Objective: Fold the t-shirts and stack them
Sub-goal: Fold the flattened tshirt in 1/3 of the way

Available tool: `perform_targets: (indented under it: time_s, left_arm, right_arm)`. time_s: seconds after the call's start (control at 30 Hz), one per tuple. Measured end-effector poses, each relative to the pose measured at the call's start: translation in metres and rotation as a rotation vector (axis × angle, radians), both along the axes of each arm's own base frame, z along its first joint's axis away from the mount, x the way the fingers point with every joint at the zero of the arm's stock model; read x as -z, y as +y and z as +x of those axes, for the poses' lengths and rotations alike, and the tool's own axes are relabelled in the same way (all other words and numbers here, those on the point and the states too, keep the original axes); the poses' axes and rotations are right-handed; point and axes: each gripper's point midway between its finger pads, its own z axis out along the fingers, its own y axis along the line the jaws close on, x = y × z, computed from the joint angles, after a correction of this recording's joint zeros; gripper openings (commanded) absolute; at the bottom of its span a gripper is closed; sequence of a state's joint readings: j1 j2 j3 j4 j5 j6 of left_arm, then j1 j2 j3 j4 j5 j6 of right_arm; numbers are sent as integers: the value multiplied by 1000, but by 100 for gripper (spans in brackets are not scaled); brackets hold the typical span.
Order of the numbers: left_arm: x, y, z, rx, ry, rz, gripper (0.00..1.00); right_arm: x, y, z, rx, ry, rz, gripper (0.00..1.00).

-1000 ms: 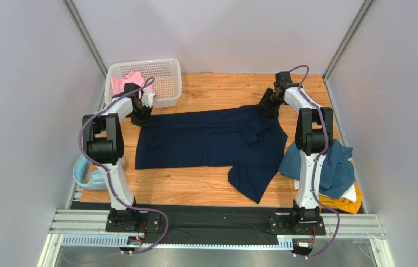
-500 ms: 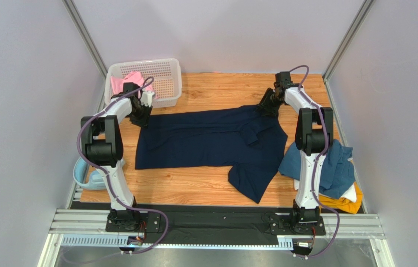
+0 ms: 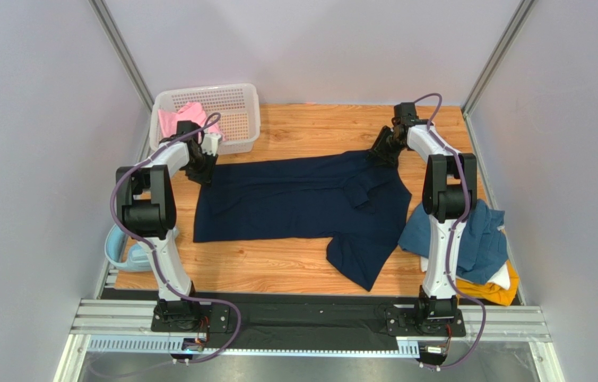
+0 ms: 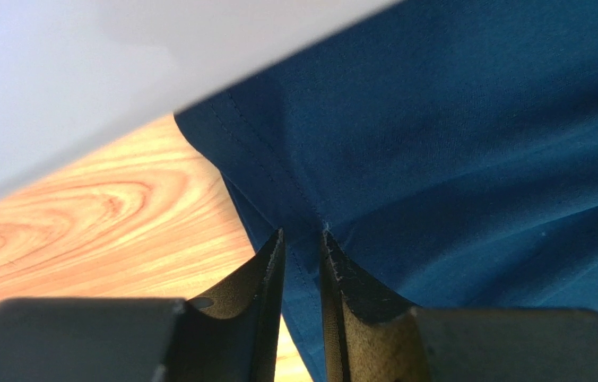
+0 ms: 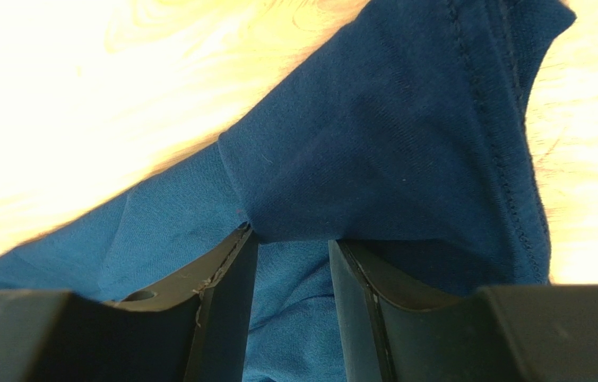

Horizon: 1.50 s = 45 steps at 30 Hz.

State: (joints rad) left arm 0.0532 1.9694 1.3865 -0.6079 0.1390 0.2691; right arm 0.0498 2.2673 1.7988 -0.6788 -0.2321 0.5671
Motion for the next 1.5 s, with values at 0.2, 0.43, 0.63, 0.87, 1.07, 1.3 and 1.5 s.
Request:
perform_targets:
  time_s: [0.2,0.43,0.63,0.87,1.07,1.3,1.5]
  left_arm:
    - [1,0,0,-4,0,0,0]
    - [1,0,2,-3,2,-3,0]
    - [-9,0,12,-5,-26,-2,0]
    - [-25,4,41,-20,-87,10,0]
    - [-22,-2,29,-7,-65,-22,30]
    - [-33,-14,-82,61,41,-51,38]
    - [-44,-19,-108,99,25,-58,38]
  right_arm:
    - [0,0,0,1,1,-2,44]
    - [0,-1,0,1,1,-3,44]
    - [0,-1,0,2,1,-3,43]
    - [1,-1,0,2,2,-4,43]
    - [1,-1,-1,0,2,-5,44]
    - [1,-1,0,-2,1,-5,44]
    - [1,-1,0,-3,1,-5,43]
